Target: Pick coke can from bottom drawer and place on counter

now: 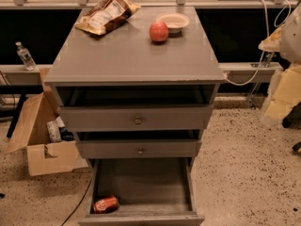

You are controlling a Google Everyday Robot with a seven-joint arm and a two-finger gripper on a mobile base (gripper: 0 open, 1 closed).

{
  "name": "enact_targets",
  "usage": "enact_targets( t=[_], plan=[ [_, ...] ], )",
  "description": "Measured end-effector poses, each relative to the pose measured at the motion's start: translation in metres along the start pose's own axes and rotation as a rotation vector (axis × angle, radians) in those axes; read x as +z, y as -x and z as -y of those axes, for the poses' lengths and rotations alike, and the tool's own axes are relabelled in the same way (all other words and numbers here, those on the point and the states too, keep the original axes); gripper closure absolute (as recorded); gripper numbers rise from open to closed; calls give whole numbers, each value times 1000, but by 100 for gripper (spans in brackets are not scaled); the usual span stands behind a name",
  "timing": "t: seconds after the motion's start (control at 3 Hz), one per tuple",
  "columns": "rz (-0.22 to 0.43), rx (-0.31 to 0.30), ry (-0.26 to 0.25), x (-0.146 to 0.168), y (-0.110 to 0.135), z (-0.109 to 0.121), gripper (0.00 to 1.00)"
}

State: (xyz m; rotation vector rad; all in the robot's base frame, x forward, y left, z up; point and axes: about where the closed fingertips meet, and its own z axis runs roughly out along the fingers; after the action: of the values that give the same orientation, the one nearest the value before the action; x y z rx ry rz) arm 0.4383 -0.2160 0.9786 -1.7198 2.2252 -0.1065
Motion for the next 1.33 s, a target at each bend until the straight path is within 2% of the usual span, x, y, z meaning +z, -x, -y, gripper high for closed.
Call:
enact_targets(
  t=[0.33, 0.67, 1.0, 1.33],
  plan=[
    [0, 0, 0, 0, 0, 0, 0],
    [32, 0, -6, 5, 6, 0, 0],
    [133, -12, 13, 31, 38, -19, 0],
    [273, 8, 89, 84, 87, -56, 0]
  ],
)
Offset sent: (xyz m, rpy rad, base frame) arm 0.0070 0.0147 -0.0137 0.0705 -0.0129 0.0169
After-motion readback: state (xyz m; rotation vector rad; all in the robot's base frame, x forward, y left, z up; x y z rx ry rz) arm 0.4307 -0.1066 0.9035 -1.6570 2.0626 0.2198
